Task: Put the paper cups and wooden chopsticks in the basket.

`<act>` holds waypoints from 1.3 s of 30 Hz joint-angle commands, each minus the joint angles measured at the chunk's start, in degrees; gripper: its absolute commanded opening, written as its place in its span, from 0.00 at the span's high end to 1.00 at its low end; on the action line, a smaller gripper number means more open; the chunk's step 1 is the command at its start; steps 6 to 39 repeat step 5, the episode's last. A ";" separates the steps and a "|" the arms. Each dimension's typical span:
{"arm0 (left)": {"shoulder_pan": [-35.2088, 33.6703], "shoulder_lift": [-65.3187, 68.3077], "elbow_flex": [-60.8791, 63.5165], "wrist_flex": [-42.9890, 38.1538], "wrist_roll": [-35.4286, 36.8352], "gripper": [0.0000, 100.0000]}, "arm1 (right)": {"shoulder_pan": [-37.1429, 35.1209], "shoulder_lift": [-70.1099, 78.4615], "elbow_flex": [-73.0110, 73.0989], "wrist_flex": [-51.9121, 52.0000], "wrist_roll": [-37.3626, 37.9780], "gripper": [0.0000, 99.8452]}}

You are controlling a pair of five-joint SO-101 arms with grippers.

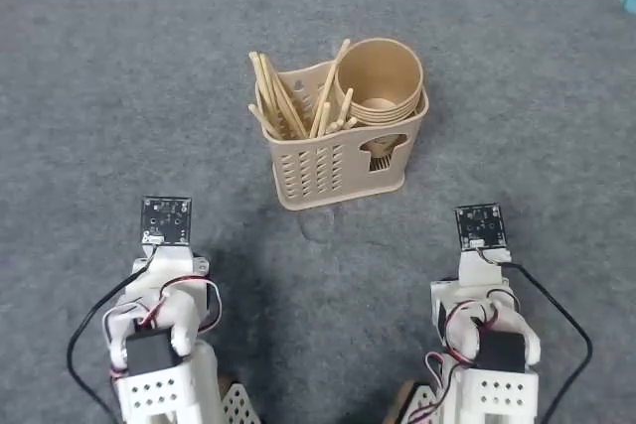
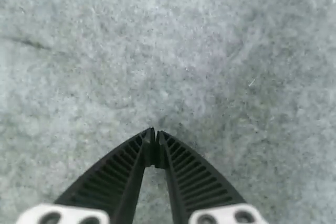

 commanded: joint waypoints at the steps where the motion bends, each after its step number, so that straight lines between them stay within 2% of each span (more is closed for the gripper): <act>1: -0.18 -0.35 -0.13 0.26 -0.35 0.99 | 0.84 -0.13 0.88 -1.10 0.62 0.99; 39: -0.18 -0.35 -0.13 0.26 -0.35 0.99 | 0.84 -0.13 0.88 -1.10 0.62 0.99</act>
